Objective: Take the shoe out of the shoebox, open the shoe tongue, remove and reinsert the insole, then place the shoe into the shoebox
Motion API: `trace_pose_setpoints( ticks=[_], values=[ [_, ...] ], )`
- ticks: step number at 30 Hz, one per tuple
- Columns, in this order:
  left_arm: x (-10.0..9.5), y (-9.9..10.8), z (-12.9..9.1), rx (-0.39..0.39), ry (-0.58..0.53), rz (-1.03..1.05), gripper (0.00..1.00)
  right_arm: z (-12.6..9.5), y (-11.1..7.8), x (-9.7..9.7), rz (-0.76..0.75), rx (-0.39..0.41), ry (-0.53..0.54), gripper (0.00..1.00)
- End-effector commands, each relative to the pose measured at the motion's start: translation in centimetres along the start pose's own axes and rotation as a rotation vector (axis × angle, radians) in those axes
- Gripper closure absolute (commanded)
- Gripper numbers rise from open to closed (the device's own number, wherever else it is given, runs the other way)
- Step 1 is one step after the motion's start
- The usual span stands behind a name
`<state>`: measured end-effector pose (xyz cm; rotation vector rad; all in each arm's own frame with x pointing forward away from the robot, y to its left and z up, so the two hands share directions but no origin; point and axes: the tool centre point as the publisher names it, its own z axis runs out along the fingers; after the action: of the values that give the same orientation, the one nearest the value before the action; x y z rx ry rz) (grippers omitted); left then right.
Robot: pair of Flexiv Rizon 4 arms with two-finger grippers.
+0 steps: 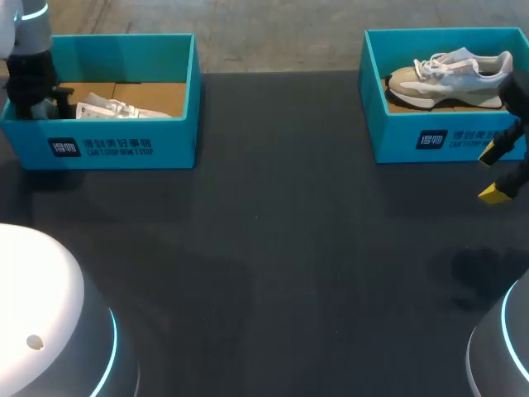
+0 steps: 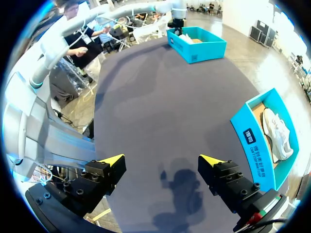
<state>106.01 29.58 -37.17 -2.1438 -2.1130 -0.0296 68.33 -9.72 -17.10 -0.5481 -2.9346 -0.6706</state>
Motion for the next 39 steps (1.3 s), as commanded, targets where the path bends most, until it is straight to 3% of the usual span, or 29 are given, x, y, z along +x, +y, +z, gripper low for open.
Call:
trace_pose_setpoints(
  ticks=[1,8,19,30,39],
  values=[
    [0.3,-0.7,-1.7,-0.029,-0.008,-0.011,0.0,0.1,0.1,-0.2,0.002,0.004,0.002,0.0],
    [-0.2,0.1,-4.7,-0.08,-0.042,-0.053,0.0,0.1,0.1,-0.2,0.002,0.004,0.002,0.0],
    [1.2,1.7,-10.8,-0.119,-0.062,-0.157,0.0,0.1,0.1,-0.2,0.002,0.004,0.002,0.0],
    [0.8,1.1,-15.5,-0.143,-0.059,-0.201,0.0,0.1,0.1,-0.2,0.002,0.004,0.002,0.0],
    [0.7,0.1,-17.8,-0.149,-0.096,-0.311,0.0,0.1,0.1,-0.2,0.002,0.004,0.002,0.0]
  ],
)
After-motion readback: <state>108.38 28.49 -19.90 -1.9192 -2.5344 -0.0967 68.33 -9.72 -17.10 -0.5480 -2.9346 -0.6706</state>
